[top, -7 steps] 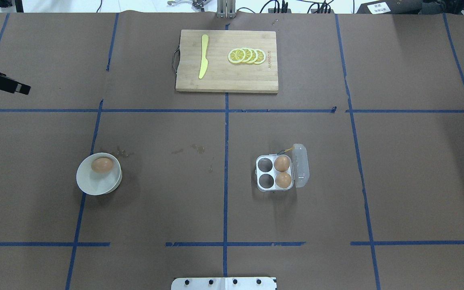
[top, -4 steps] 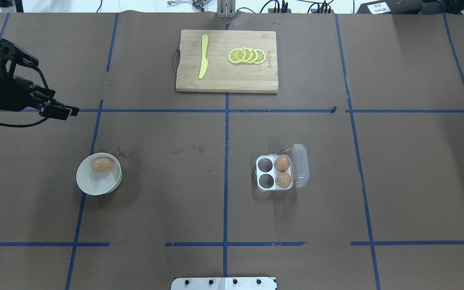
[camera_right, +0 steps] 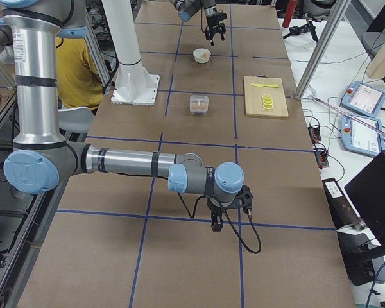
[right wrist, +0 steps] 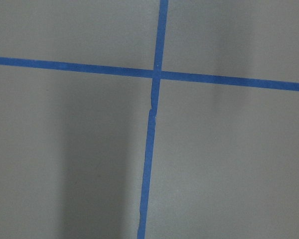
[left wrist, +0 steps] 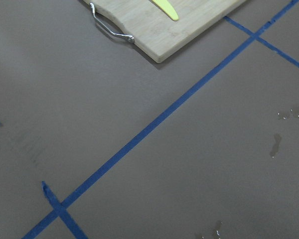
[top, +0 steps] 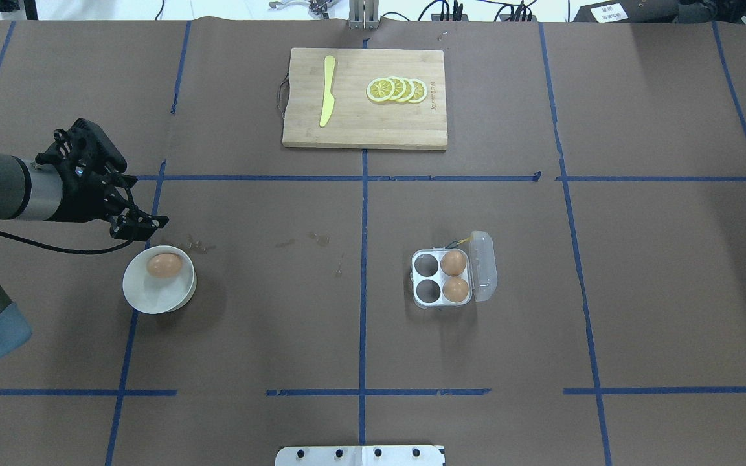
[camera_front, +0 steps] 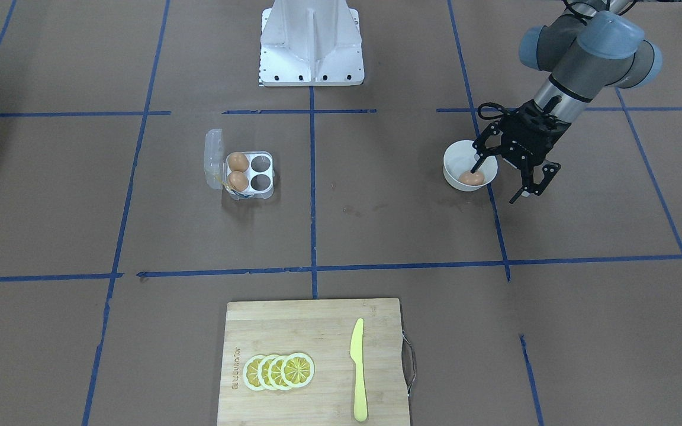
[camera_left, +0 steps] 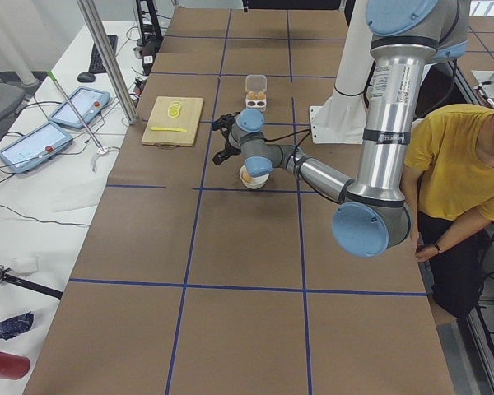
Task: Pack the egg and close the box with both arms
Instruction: 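Move the left gripper over the white bowl toward the brown egg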
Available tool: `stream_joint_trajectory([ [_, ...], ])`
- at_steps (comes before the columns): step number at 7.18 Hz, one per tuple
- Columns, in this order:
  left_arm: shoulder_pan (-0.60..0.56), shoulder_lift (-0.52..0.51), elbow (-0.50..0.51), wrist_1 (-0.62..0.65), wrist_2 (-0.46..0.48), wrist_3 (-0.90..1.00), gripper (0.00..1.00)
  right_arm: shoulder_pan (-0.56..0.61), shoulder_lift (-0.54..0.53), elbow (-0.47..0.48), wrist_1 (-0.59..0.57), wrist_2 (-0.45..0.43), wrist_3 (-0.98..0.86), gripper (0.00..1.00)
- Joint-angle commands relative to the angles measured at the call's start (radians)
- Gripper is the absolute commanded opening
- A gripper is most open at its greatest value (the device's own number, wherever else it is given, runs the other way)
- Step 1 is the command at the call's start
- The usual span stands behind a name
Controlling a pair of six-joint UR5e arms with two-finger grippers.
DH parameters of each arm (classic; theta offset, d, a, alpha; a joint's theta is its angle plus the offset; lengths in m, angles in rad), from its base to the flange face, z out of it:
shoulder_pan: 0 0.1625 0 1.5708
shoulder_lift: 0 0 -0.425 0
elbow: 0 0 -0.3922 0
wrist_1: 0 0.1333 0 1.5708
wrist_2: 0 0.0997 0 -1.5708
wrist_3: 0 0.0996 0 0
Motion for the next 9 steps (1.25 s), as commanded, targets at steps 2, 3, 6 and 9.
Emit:
stream_joint_trajectory([
  [2, 0.057, 0.024, -0.013, 0.050, 0.101, 0.203, 0.97, 0.000, -0.010, 0.038, 0.011, 0.001, 0.003, 1.00],
  [3, 0.074, 0.023, -0.015, 0.076, 0.153, 0.223, 0.96, 0.000, -0.012, 0.038, 0.011, -0.001, 0.003, 1.00],
  [6, 0.073, 0.031, -0.076, 0.186, 0.157, 0.360, 0.93, 0.000, -0.038, 0.039, 0.011, 0.007, 0.003, 1.00],
  [9, 0.120, 0.032, -0.082, 0.257, 0.154, 0.360, 0.92, 0.000, -0.049, 0.033, 0.011, 0.012, 0.001, 1.00],
])
